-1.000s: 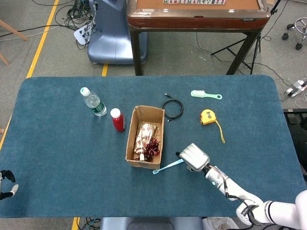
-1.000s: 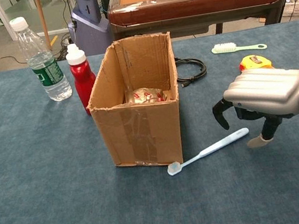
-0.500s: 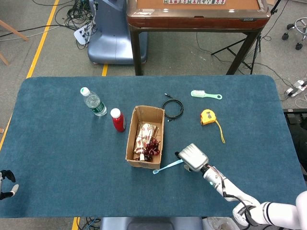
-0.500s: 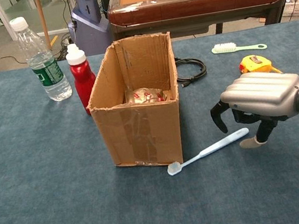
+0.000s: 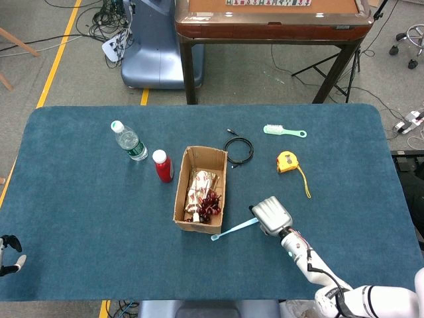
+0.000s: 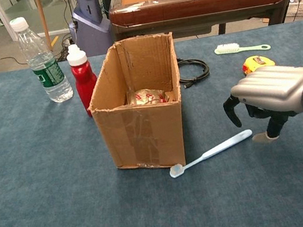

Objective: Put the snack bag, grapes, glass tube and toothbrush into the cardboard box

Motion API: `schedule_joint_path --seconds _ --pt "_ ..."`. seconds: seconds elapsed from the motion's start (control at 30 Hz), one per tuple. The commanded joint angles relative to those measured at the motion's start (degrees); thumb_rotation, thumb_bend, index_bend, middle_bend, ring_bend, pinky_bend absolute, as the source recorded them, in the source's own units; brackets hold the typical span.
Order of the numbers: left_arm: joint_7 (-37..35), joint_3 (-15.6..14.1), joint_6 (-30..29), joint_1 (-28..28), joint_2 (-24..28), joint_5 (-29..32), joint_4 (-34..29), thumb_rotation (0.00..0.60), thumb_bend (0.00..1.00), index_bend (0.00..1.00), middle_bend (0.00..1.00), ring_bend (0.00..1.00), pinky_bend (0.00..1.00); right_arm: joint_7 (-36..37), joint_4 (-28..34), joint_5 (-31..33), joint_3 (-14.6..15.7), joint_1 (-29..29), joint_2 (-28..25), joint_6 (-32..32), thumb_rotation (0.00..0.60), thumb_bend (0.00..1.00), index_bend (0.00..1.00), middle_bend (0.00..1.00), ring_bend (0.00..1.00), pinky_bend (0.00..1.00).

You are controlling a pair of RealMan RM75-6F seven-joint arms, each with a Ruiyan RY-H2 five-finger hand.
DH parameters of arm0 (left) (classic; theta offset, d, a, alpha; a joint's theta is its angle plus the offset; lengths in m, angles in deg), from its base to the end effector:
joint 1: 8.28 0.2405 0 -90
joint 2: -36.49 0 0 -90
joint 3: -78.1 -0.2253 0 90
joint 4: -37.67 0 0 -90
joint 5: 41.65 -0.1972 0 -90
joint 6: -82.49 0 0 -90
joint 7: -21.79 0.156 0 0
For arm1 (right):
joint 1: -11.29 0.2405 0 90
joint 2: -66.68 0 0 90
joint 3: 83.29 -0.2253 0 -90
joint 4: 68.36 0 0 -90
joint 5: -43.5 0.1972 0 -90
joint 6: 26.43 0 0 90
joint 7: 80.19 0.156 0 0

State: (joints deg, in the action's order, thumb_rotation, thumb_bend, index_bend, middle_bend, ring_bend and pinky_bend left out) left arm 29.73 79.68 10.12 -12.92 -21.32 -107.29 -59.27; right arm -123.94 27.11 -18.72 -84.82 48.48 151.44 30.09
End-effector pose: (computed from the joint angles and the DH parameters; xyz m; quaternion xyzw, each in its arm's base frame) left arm -0.3357 0.1700 0.1688 -0.5504 -0.4898 -0.2093 0.6428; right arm -0.1517 -0.2692 -0.0193 0.8299 -0.2792 0.2322 0.4236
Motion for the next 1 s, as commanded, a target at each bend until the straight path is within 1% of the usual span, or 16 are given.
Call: schedule_joint_path --seconds 0.03,0.1,0.37,0.67,1.0 --pt "-0.07 0.00 0.02 0.01 0.03 -0.02 -0.02 0.600 0.28 0.56 0.46 0.37 0.65 -2.04 0.75 2.34 -0.55 0.36 0.83 1.13 0.600 0.29 0.50 1.00 1.00 1.00" --pt "-0.07 0.00 -0.01 0.01 0.06 -0.04 -0.05 0.600 0.28 0.56 0.46 0.37 0.65 -2.62 0.63 3.30 -0.63 0.68 1.15 1.15 0.600 0.30 0.50 1.00 1.00 1.00" --pt "-0.34 0.01 0.16 0.01 0.13 0.04 0.10 0.600 0.28 0.56 0.46 0.37 0.65 -3.85 0.57 6.29 -0.58 1.91 1.45 0.66 0.600 0.30 0.50 1.00 1.00 1.00" --pt "-0.38 0.07 0.11 0.03 0.15 0.18 0.04 0.600 0.28 0.56 0.46 0.37 0.65 -5.29 0.75 9.05 0.38 3.65 0.65 -0.78 0.600 0.30 0.50 1.00 1.00 1.00" --pt "-0.62 0.10 0.08 0.07 0.24 0.13 0.02 0.600 0.28 0.56 0.46 0.37 0.65 -6.23 -0.30 11.33 0.90 5.23 1.44 -0.86 0.600 0.30 0.50 1.00 1.00 1.00"
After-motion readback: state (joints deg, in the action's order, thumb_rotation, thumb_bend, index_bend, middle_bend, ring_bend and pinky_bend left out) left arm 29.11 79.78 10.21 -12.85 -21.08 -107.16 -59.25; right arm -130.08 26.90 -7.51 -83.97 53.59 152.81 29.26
